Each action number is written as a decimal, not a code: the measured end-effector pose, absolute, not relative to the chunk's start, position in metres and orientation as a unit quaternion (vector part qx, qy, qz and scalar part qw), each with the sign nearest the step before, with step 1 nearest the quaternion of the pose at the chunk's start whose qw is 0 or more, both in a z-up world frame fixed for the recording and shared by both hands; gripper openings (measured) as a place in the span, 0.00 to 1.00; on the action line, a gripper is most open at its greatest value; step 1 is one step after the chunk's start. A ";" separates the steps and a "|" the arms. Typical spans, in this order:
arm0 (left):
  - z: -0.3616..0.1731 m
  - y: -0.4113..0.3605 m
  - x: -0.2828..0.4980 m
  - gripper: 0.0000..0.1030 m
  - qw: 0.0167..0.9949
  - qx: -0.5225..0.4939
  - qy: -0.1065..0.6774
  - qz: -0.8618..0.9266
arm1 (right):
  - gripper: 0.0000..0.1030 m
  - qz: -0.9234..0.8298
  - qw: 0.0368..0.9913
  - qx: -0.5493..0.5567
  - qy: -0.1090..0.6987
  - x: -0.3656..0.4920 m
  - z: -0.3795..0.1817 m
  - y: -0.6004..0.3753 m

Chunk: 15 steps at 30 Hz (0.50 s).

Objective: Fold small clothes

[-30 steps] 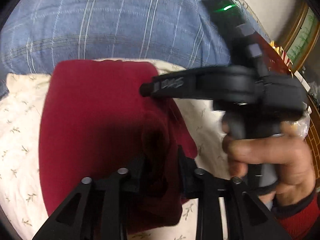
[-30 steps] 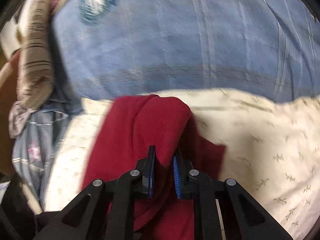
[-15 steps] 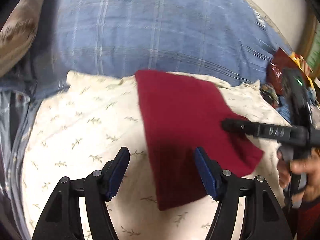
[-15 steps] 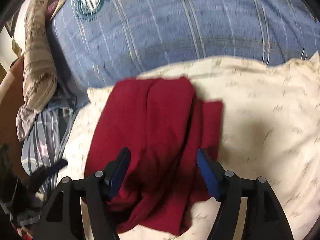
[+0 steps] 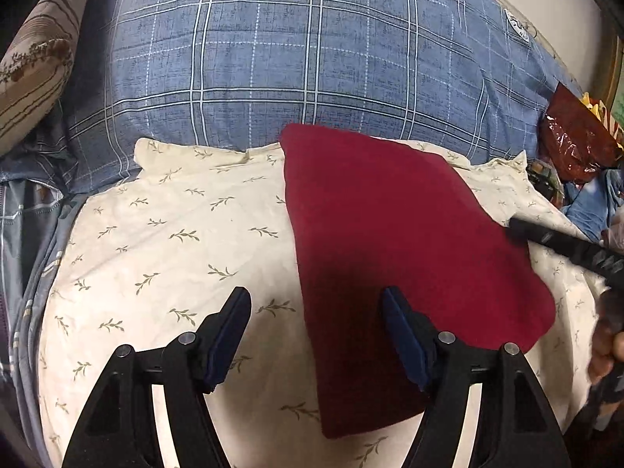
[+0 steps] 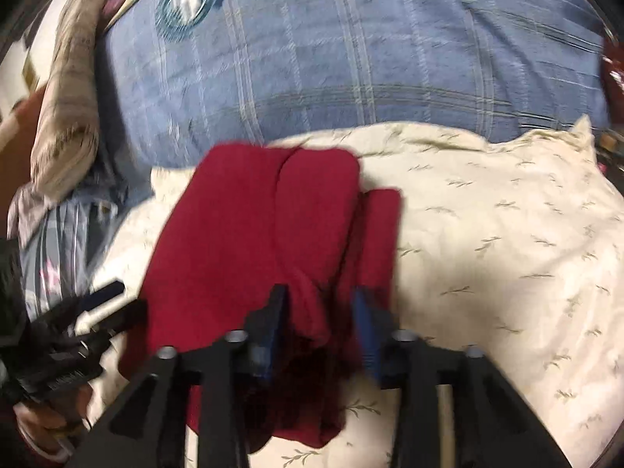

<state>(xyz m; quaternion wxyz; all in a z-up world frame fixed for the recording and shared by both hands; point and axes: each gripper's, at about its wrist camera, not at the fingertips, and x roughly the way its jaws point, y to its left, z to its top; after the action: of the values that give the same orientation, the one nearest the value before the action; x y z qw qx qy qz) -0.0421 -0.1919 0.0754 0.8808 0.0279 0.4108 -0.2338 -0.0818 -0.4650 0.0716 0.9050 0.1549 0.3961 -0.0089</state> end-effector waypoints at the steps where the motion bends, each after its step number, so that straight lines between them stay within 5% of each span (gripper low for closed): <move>1: 0.075 -0.192 -0.042 0.68 0.880 0.027 0.411 -0.234 | 0.45 -0.011 0.911 0.149 0.385 -0.084 0.078 -0.463; 7: 0.074 -0.191 -0.041 0.73 0.882 0.022 0.410 -0.231 | 0.42 0.050 0.927 0.103 0.356 -0.073 0.091 -0.433; 15: 0.071 -0.194 -0.037 0.75 0.881 0.029 0.410 -0.235 | 0.42 0.023 0.905 0.135 0.403 -0.040 0.033 -0.450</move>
<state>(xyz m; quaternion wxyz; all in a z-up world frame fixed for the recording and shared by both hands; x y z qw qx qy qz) -0.0368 -0.1939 0.0713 0.8805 0.0287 0.4103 -0.2355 -0.0401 -0.4505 0.0331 0.9050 0.1347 0.4029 0.0233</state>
